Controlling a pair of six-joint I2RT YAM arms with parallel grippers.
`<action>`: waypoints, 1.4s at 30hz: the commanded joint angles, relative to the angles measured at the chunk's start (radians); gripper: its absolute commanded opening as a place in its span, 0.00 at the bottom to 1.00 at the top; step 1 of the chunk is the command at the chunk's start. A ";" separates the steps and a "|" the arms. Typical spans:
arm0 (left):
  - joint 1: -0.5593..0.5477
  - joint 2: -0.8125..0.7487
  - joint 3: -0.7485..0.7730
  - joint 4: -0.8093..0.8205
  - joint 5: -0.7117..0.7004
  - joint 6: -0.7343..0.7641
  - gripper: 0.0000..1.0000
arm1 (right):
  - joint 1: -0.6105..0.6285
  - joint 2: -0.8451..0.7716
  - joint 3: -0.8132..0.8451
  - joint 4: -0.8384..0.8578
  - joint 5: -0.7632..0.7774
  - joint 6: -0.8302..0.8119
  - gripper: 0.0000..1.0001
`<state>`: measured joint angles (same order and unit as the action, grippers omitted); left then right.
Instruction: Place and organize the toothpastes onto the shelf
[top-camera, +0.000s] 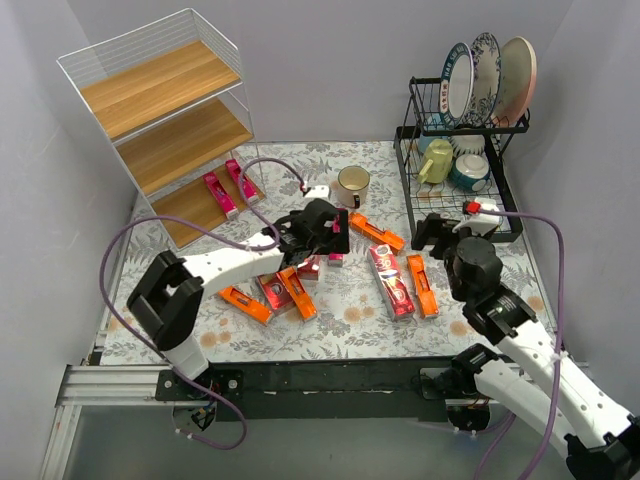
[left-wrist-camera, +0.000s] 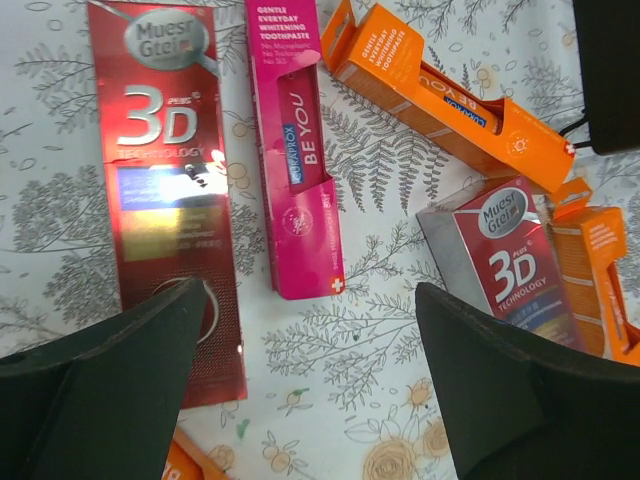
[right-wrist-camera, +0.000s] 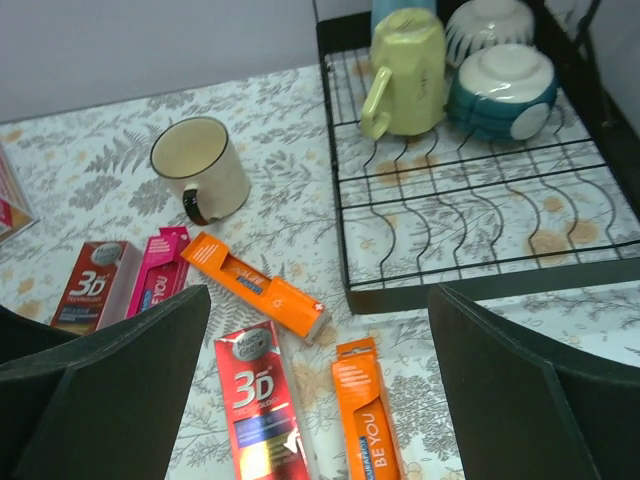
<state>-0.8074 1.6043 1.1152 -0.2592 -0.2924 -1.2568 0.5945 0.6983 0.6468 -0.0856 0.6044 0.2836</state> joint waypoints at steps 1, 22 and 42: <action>-0.041 0.097 0.098 -0.040 -0.100 0.002 0.83 | -0.007 -0.108 -0.073 0.107 0.110 -0.076 0.99; -0.065 0.373 0.230 -0.106 -0.156 -0.039 0.58 | -0.005 -0.203 -0.131 0.116 0.113 -0.116 0.98; -0.082 0.266 0.293 -0.293 -0.218 -0.104 0.33 | -0.007 -0.221 -0.142 0.130 0.083 -0.141 0.97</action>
<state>-0.8845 1.9987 1.3666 -0.4633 -0.4736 -1.3331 0.5900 0.4866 0.5064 -0.0181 0.6861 0.1539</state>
